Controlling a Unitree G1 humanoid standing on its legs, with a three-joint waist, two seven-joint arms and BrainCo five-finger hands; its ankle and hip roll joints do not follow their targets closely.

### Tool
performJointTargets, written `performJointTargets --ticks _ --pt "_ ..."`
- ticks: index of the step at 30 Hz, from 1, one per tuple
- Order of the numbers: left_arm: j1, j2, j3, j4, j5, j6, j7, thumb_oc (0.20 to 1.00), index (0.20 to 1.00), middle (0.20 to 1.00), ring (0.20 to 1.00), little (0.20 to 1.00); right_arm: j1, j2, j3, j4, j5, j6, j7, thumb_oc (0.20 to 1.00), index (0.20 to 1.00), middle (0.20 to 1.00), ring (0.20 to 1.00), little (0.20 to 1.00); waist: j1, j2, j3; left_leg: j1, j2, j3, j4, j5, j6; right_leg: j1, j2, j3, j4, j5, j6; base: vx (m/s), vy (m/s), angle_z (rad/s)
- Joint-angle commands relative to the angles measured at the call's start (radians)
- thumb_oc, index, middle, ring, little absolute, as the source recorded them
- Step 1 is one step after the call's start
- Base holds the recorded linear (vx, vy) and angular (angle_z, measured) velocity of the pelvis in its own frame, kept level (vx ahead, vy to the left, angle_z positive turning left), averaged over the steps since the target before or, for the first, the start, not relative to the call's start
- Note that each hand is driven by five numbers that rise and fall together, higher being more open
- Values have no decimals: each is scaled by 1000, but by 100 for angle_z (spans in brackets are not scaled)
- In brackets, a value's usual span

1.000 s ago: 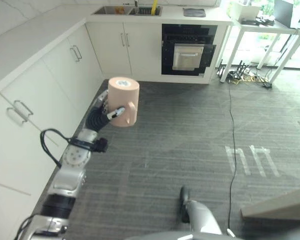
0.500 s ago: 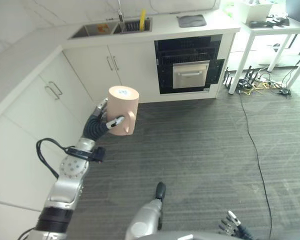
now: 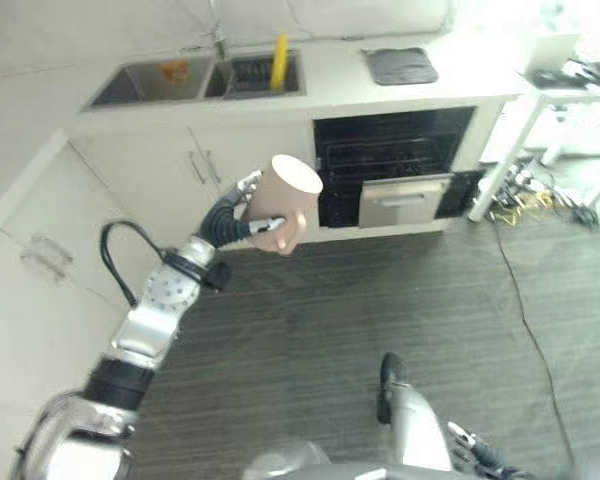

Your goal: Place the dishes in the dishwasher.

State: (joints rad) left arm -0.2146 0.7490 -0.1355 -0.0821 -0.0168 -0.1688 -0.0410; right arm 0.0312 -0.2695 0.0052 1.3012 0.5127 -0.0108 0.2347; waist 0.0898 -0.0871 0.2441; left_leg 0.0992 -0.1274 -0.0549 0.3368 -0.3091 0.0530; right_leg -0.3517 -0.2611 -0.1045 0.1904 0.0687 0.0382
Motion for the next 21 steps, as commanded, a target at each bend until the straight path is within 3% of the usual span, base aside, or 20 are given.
performJointTargets --ticks 1,3,6,9,11,13,16,21 --pt "18 -45 70 -95 142 16 82 200 200 200 200 200 -18 -14 53 -47 -30 2 24 1000 1000 1000 1000 1000 -52 108 -78 61 136 7 -345 183 -17 329 15 -37 -79 4 147 315 -480 31" --pt "52 -37 87 -91 153 29 106 200 200 200 200 200 -27 -11 74 -62 11 11 15 1000 1000 1000 1000 1000 -42 101 -91 73 190 32 -333 183 -48 354 37 -62 -71 -46 139 342 -522 49" --pt "93 -55 117 -117 149 42 118 200 200 200 200 200 -28 -23 81 -82 -9 12 15 1000 1000 1000 1000 1000 -39 99 -87 56 244 52 -284 196 -75 379 80 -76 -47 -104 89 244 -418 -38" --pt "94 -63 132 -120 106 41 138 200 200 200 200 200 -30 -35 81 -68 7 -10 11 1000 1000 1000 1000 1000 -34 96 -68 -40 269 72 -103 250 -79 411 118 -87 -47 -137 35 177 -397 -42" --pt "90 -65 126 -113 96 33 148 200 200 200 200 200 -33 -38 82 -66 9 -14 1 1000 1000 1000 1000 1000 -37 101 -61 -70 266 85 -67 274 -82 425 138 -89 -61 -137 20 108 -159 -53" --pt "92 -68 121 -108 86 17 150 200 200 200 200 200 -38 -44 79 -64 28 -7 -7 1000 1000 1000 1000 1000 -32 120 -58 -73 228 66 -144 285 -90 436 159 -78 -73 -138 20 122 35 -22" --pt "100 -86 114 -121 87 -2 146 200 200 200 200 200 -43 -51 60 -62 34 7 -10 1000 1000 1000 1000 1000 -13 149 -44 -131 186 43 -230 384 -136 487 184 -63 -119 -146 17 115 163 -13" --pt "83 -107 102 -103 68 -11 157 200 200 200 200 200 -36 -45 69 -47 44 0 -26 1000 1000 1000 1000 1000 -12 146 -93 -60 149 32 -298 306 -112 498 140 -89 -195 -107 37 65 268 -25"
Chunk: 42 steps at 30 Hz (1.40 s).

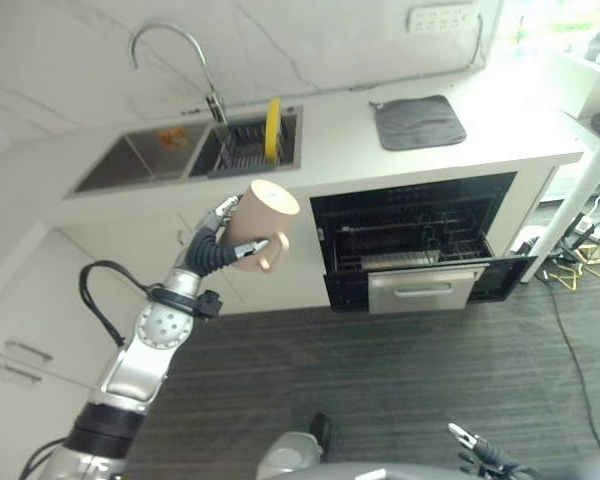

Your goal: Place the dishes in the dishwasher.

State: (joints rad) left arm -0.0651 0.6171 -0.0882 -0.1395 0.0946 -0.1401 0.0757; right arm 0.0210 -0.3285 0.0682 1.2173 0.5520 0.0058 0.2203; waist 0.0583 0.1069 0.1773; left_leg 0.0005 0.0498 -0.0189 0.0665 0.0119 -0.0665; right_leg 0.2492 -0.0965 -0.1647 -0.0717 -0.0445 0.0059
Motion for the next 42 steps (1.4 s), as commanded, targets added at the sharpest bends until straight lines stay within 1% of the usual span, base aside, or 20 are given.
performJointTargets --ticks 1,3,4,6,9,10,12,14,15,19,21,22,23,25,29,35,37,39,41,42 --pt "-59 23 59 -39 -42 -48 37 200 200 200 200 200 -27 18 14 34 -17 -32 -29 1000 1000 1000 1000 1000 26 -53 -33 44 -32 0 -13 -34 16 -111 -30 -43 101 -6 72 51 278 -26" --pt "-59 24 62 -37 -21 -71 7 200 200 200 200 200 -22 20 22 6 -39 -76 -94 1000 1000 1000 1000 1000 33 -57 -25 46 -34 0 23 -68 46 -161 -24 -72 277 -72 67 61 212 -52" --pt "-70 36 58 -42 -21 -67 -1 200 200 200 200 200 -18 21 14 -24 -64 -74 -95 1000 1000 1000 1000 1000 21 -66 0 60 -47 -13 48 -100 82 -230 -30 -40 483 -50 97 47 94 -56" --pt "-79 47 51 -31 -32 -79 3 200 200 200 200 200 -5 27 14 -44 -94 -103 -102 1000 1000 1000 1000 1000 6 -78 24 67 -54 -38 67 -119 117 -307 -34 21 607 1 115 64 -71 4" --pt "-99 59 47 -31 -39 -91 7 200 200 200 200 200 -1 22 14 -55 -84 -144 -109 1000 1000 1000 1000 1000 1 -109 32 69 -72 -38 97 -156 111 -279 -112 40 358 46 124 173 -402 35" --pt "-131 81 31 -46 -44 -65 23 200 200 200 200 200 -14 20 6 -52 -91 -143 -100 1000 1000 1000 1000 1000 -14 -123 37 84 -63 -38 95 -190 98 -298 -192 80 230 162 164 180 -457 6" --pt "-145 101 27 -56 -55 -48 32 200 200 200 200 200 -30 21 -9 -38 -102 -117 -83 1000 1000 1000 1000 1000 -17 -122 38 109 -24 -36 73 -203 82 -295 -228 119 180 197 196 255 -545 41" --pt "-119 98 50 -65 -66 -43 15 200 200 200 200 200 -35 16 2 -28 -107 -106 -57 1000 1000 1000 1000 1000 5 -120 19 105 32 -25 53 -185 50 -244 -215 76 150 137 217 338 -648 39" --pt "-83 83 50 -89 -58 -45 44 200 200 200 200 200 -40 18 40 -55 -154 -124 -41 1000 1000 1000 1000 1000 9 -118 13 135 121 -6 38 -152 13 -246 -192 28 200 74 207 352 -661 -12" --pt "-81 57 54 -113 -36 -30 35 200 200 200 200 200 -19 10 92 -138 -145 -123 -50 1000 1000 1000 1000 1000 -2 -125 33 43 206 11 153 -49 6 -217 -112 -14 259 -32 113 277 -555 -10" --pt "-104 41 27 -109 -25 -33 18 200 200 200 200 200 -12 12 88 -132 -144 -128 -71 1000 1000 1000 1000 1000 -9 -115 36 -4 183 25 190 -28 0 -190 -91 -44 235 -34 90 197 -217 20" --pt "-107 38 12 -115 -22 -27 25 200 200 200 200 200 -20 8 90 -124 -125 -117 -77 1000 1000 1000 1000 1000 -3 -95 34 -4 111 5 115 -42 1 -177 -74 -36 211 -27 94 174 30 43" --pt "-103 40 9 -121 -21 -26 29 200 200 200 200 200 -27 8 92 -120 -120 -116 -77 1000 1000 1000 1000 1000 1 -86 32 1 89 2 84 -44 2 -174 -69 -34 206 -25 95 205 181 21" --pt "-95 38 -27 -128 -17 -46 39 200 200 200 200 200 -38 13 101 -136 -76 -102 -90 1000 1000 1000 1000 1000 3 -67 23 27 70 -21 0 -4 -10 -159 -65 -37 198 -28 89 160 244 -3" --pt "-103 44 -19 -108 -45 -43 36 200 200 200 200 200 -26 43 113 -105 -118 -142 -66 1000 1000 1000 1000 1000 -5 -53 -2 78 53 -5 -60 -16 -8 -135 -89 -47 155 -17 105 104 216 4" --pt "-77 52 24 -98 -64 -33 31 200 200 200 200 200 -11 33 136 -129 -162 -131 -64 1000 1000 1000 1000 1000 5 -76 -17 100 42 28 -35 -67 6 -126 -127 -47 129 12 142 34 141 -17" --pt "-70 44 28 -97 -44 -45 16 200 200 200 200 200 -7 29 128 -160 -167 -137 -56 1000 1000 1000 1000 1000 8 -84 -7 93 30 20 -2 -89 32 -162 -134 -52 250 -15 147 -28 141 -18" --pt "-84 56 22 -72 -35 -71 10 200 200 200 200 200 4 34 113 -177 -179 -155 -44 1000 1000 1000 1000 1000 -9 -96 18 94 8 -9 22 -117 78 -265 -136 18 440 8 162 -13 7 3" --pt "-102 58 21 -66 -29 -80 10 200 200 200 200 200 3 31 113 -172 -152 -168 -26 1000 1000 1000 1000 1000 0 -109 17 79 8 -13 32 -116 65 -231 -157 8 296 19 157 70 -376 40" --pt "-126 71 13 -77 -31 -45 43 200 200 200 200 200 -17 32 116 -164 -169 -160 6 1000 1000 1000 1000 1000 0 -122 17 81 27 9 25 -123 50 -219 -191 20 175 95 189 104 -569 50"
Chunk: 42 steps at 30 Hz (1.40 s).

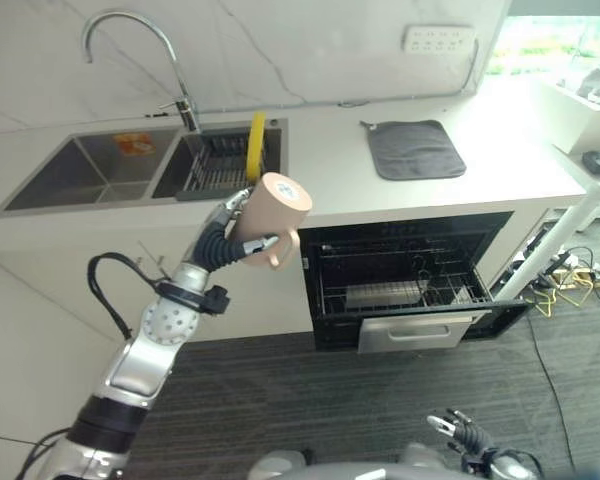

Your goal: Place the dishes in the dishwasher.

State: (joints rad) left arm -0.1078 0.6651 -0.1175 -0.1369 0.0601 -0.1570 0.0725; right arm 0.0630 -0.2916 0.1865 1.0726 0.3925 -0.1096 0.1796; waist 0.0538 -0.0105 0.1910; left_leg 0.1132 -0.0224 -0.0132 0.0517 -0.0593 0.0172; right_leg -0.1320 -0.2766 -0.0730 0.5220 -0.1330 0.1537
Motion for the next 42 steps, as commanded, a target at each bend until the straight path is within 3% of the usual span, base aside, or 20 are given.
performJointTargets --ticks 1,2,6,8,12,15,18,23,25,28,31,36,38,40,42 --pt "-83 25 46 -77 2 -30 54 200 200 200 200 200 -66 -7 8 -20 3 -34 48 1000 1000 1000 1000 1000 9 -4 -1 -28 114 11 26 -44 -40 177 -4 -74 -441 176 42 109 -663 21" --pt "-63 14 45 -77 8 -64 88 200 200 200 200 200 -76 -13 15 -29 62 -11 35 1000 1000 1000 1000 1000 13 -5 -10 -33 147 36 33 -33 -68 196 24 -97 -463 152 29 80 -378 4" --pt "-54 -31 35 -109 31 -48 100 200 200 200 200 200 -85 -9 33 -59 37 -29 14 1000 1000 1000 1000 1000 21 3 12 -122 162 37 188 -34 -97 234 60 -102 -468 115 -18 49 -171 -3" --pt "-81 -35 12 -95 20 -58 80 200 200 200 200 200 -87 0 47 -79 93 -55 -11 1000 1000 1000 1000 1000 22 23 5 -139 182 30 102 34 -125 260 77 -139 -504 111 -25 25 43 13" --pt "-99 -36 -24 -78 26 -56 98 200 200 200 200 200 -101 8 63 -116 96 -39 -21 1000 1000 1000 1000 1000 9 47 -29 -73 163 46 -50 83 -120 274 59 -174 -545 139 -9 38 192 19" --pt "-93 -25 -8 -82 -26 -52 81 200 200 200 200 200 -85 19 86 -159 92 -64 6 1000 1000 1000 1000 1000 5 48 -48 -41 150 50 -63 59 -117 284 42 -166 -571 152 5 3 82 -21" --pt "-77 -37 0 -77 -55 -55 78 200 200 200 200 200 -78 19 109 -264 140 -48 33 1000 1000 1000 1000 1000 0 40 -64 -5 150 54 -92 49 -110 297 39 -160 -597 165 13 -2 -9 -12" --pt "-114 -70 -30 22 -105 -69 96 200 200 200 200 200 -47 17 106 -386 277 69 -22 1000 1000 1000 1000 1000 -33 24 -87 23 166 86 -139 58 -118 297 48 -163 -604 167 20 -11 -48 -1" --pt "-131 -91 -43 60 -98 -76 115 200 200 200 200 200 -49 28 83 -361 311 104 -68 1000 1000 1000 1000 1000 -38 20 -92 28 169 96 -135 52 -119 293 47 -160 -601 164 19 18 -45 -4" --pt "-148 -110 -53 106 -119 -86 144 200 200 200 200 200 -56 36 15 -222 308 102 -120 1000 1000 1000 1000 1000 -50 23 -85 42 186 115 -113 43 -117 297 50 -135 -596 159 8 34 -16 -37" --pt "-146 -108 -28 115 -121 -82 141 200 200 200 200 200 10 7 -126 -188 401 25 -149 1000 1000 1000 1000 1000 -82 19 -88 61 195 128 -127 39 -114 295 59 -113 -598 162 10 89 -33 -23" --pt "-154 -91 20 156 -179 -86 135 200 200 200 200 200 146 -35 -262 -399 368 -44 -165 1000 1000 1000 1000 1000 -147 -11 -81 71 186 129 -134 24 -106 276 59 -77 -596 172 21 0 -36 -21" --pt "-144 -93 37 173 -187 -107 128 200 200 200 200 200 167 -43 -319 -489 423 -118 -132 1000 1000 1000 1000 1000 -164 -15 -83 74 183 131 -136 21 -103 271 61 -61 -598 176 24 -2 -2 -26" --pt "-119 -100 51 193 -194 -128 133 200 200 200 200 200 193 -29 -357 -738 402 -224 -68 1000 1000 1000 1000 1000 -189 -13 -84 79 175 129 -135 14 -93 261 59 -39 -596 179 27 -2 26 -17" --pt "-113 -108 54 208 -194 -141 133 200 200 200 200 200 185 -16 -361 -862 369 -238 -35 1000 1000 1000 1000 1000 -201 -10 -86 81 170 131 -134 7 -86 255 57 -25 -596 178 30 -30 64 -26"
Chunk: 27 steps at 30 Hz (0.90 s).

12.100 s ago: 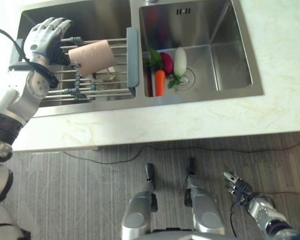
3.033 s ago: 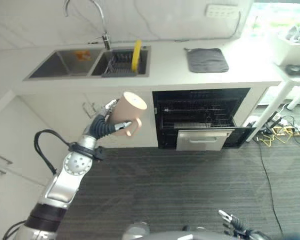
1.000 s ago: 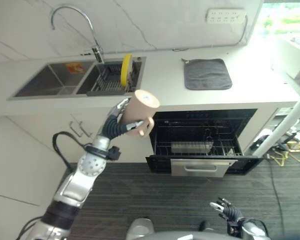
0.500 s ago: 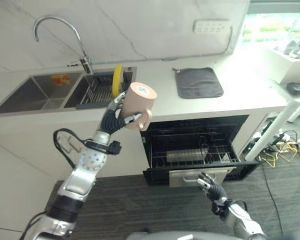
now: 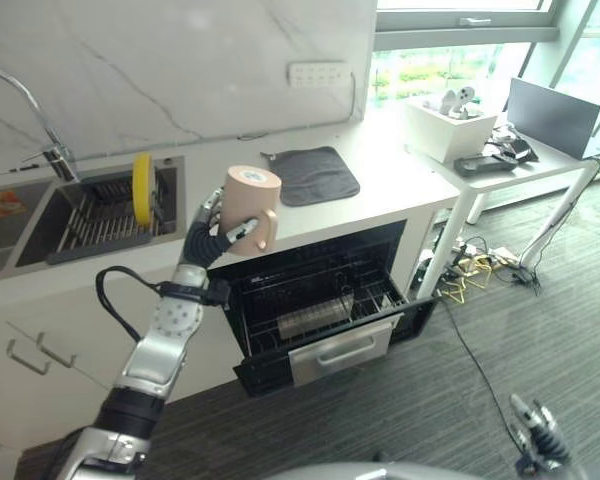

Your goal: Place the dishes in the dishwasher.

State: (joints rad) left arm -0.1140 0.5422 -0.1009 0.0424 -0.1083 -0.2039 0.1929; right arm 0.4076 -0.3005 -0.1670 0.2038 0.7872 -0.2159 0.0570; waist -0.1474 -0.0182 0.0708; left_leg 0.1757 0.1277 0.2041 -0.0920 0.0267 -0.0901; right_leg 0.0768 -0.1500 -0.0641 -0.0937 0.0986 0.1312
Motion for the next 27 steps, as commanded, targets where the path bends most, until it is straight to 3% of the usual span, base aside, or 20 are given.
performJointTargets --ticks 1,4,7,10,13,16,27 --pt "-108 8 35 40 -30 -103 15 200 200 200 200 200 -178 -11 0 -57 -27 -136 121 1000 1000 1000 1000 1000 -4 2 33 21 16 -84 10 -84 24 43 -70 -24 20 -55 54 -37 97 -26" --pt "-123 -11 19 48 -44 -132 11 200 200 200 200 200 -238 -25 30 -173 -24 -107 188 1000 1000 1000 1000 1000 -6 9 29 25 11 -80 9 -91 29 39 -72 -9 18 -57 56 -9 83 -28" --pt "-139 -62 -22 6 -86 -204 -44 200 200 200 200 200 -328 -59 141 -328 -62 -76 258 1000 1000 1000 1000 1000 9 16 21 28 7 -82 8 -94 31 38 -72 5 17 -59 53 13 88 -14" --pt "-134 -92 -81 -60 -96 -251 -84 200 200 200 200 200 -400 -102 244 -433 -15 -21 284 1000 1000 1000 1000 1000 46 12 10 25 9 -98 6 -93 27 44 -73 -7 14 -62 52 40 41 0" --pt "-140 -89 -113 -93 -82 -263 -96 200 200 200 200 200 -464 -123 303 -438 8 20 267 1000 1000 1000 1000 1000 84 2 3 21 14 -114 5 -91 22 54 -75 -35 11 -63 52 33 -13 9" --pt "-160 -69 -141 -138 -51 -290 -119 200 200 200 200 200 -543 -141 361 -422 -4 7 206 1000 1000 1000 1000 1000 138 -11 -10 9 22 -141 5 -85 15 68 -78 -80 6 -66 52 72 -55 27" --pt "-199 -39 -165 -187 -34 -266 -185 200 200 200 200 200 -672 -153 386 -415 -12 55 160 1000 1000 1000 1000 1000 190 -18 -23 -4 16 -194 5 -78 10 88 -75 -121 6 -76 45 31 -15 19"
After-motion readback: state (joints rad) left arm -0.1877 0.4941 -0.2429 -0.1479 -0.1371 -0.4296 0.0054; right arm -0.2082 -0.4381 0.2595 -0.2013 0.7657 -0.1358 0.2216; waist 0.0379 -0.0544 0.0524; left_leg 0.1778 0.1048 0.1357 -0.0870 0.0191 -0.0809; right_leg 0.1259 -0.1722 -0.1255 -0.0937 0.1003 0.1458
